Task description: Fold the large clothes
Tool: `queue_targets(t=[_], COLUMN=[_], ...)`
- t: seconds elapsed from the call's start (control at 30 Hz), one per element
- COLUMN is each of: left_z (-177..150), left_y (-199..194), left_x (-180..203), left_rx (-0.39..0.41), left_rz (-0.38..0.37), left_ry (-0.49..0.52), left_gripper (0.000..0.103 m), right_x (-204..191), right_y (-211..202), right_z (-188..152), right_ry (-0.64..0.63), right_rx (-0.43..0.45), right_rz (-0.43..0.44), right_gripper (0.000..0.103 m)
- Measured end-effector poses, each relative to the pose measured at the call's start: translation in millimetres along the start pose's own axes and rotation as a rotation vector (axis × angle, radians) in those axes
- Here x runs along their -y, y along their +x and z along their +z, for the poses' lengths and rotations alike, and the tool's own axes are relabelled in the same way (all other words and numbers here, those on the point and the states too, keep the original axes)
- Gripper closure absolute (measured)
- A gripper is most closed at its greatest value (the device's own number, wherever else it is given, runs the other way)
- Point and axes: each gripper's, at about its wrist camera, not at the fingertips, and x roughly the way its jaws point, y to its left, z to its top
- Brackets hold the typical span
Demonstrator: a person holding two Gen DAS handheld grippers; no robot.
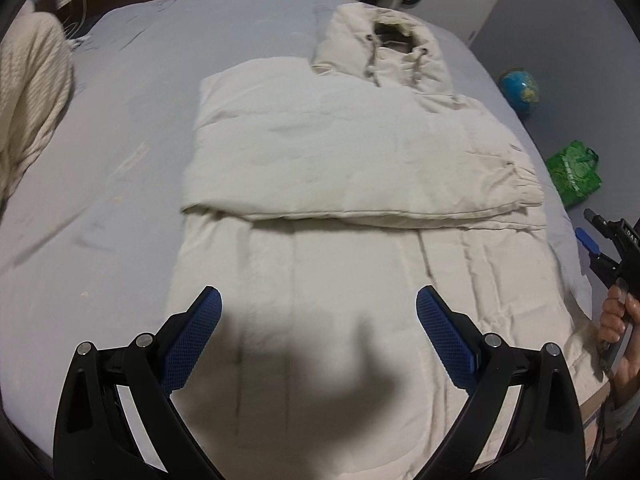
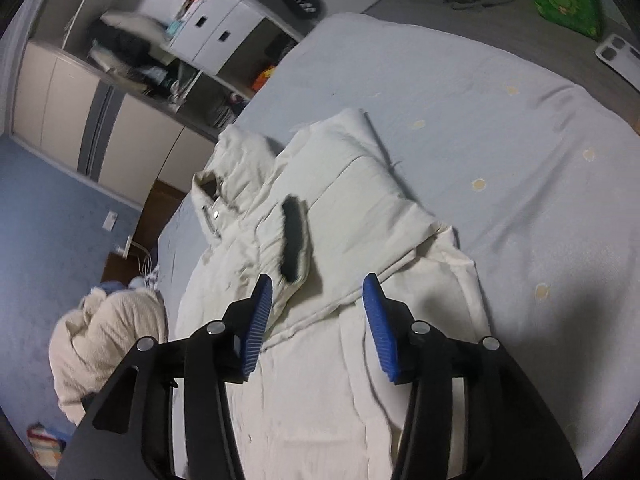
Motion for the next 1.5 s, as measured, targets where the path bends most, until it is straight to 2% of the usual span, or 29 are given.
queue_targets(t=[0.2, 0.4, 0.5, 0.63, 0.8, 0.9, 0.97, 1.27, 1.43, 1.5], left_z=[17.9, 54.7, 74.3, 105.0, 130.8, 143.0, 147.1, 153.7, 150.9, 150.2], left_y=[9.3, 20.1, 29.6, 43.1, 52.8, 62.3, 66.5, 81.6, 88.3, 90.6], left_x=[7.1, 4.5, 1.3, -5.8, -22.7, -37.4, -47.7, -79.7, -80.5, -80.8], left_rx=[0.022, 0.067, 0.083, 0.105, 0.129, 0.138, 0.139, 0.119, 0.104, 0.099], left_rz=[-0.076, -0.139, -0.15, -0.18, -0.207, -0.156, -0.123, -0.145, -0.152, -0.158], left_ry=[0.007, 0.022, 0.022, -0.018, -0.081, -0.081, -0.086, -0.172, -0.159, -0.157], left_gripper=[0.009, 0.009, 0.009, 0.009, 0.009, 0.009, 0.009, 0.009, 0.009, 0.009], right_x=[-14.8, -38.2, -62.1, -93.6, -122.5, -131.4, -135.1, -131.4, -134.4, -138.2], right_y=[4.6, 25.4, 37.4, 56.9, 111.0, 148.3, 179.7, 299.3, 346.0, 362.9], right_z=[-9.1, -6.8, 2.6, 21.5, 56.4, 80.3, 104.3, 209.6, 244.4, 250.2], right_ry=[-0.079, -0.181, -0.241, -0.312, -0.358, -0.365, -0.346, -0.195, -0.135, -0.133], right_rx=[-0.019, -0.103, -0.134, -0.154, -0.186, -0.198, -0.206, -0.189, -0.199, -0.208], right_rz=[-0.007, -0.057, -0.074, -0.058, -0.052, -0.036, -0.013, -0.003, 0.046, 0.07], right_gripper=[0.054, 0.053, 0.039, 0.034, 0.033, 0.033, 0.033, 0.033, 0.03, 0.025])
